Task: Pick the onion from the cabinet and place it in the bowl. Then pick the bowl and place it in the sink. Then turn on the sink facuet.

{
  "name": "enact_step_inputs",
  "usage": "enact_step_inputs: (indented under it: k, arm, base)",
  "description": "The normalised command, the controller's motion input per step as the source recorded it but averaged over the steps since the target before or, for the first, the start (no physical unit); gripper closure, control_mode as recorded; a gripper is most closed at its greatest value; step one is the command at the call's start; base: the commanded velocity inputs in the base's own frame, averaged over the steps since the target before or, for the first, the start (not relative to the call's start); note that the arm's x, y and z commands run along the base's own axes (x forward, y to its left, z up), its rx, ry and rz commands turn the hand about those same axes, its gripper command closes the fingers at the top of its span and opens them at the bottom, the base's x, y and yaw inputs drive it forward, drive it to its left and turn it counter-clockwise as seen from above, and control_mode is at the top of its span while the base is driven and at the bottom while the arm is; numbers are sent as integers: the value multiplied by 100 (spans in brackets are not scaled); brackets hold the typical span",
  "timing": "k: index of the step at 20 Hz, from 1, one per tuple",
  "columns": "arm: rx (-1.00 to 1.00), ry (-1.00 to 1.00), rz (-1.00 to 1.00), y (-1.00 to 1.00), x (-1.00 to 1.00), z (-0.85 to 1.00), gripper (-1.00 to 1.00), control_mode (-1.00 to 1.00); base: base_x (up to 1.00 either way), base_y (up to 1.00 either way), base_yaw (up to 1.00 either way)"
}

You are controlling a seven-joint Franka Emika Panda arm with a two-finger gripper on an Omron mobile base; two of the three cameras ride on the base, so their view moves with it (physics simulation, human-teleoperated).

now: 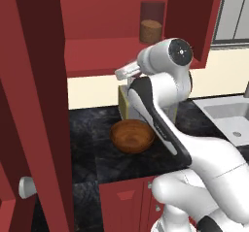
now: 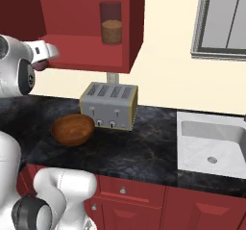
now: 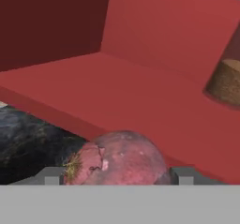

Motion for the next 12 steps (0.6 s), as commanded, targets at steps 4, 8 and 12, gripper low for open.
enact_step_inputs:
  k: [4, 8, 12]
  arm:
    - [0, 6, -11, -59, -91, -24, 100, -100]
    - [0, 1, -2, -26, -49, -68, 100, -100]
    - [0, 2, 0, 0, -10, -82, 100, -100]
  base:
    - [0, 0, 0]
    - [0, 0, 0]
    - [0, 0, 0]
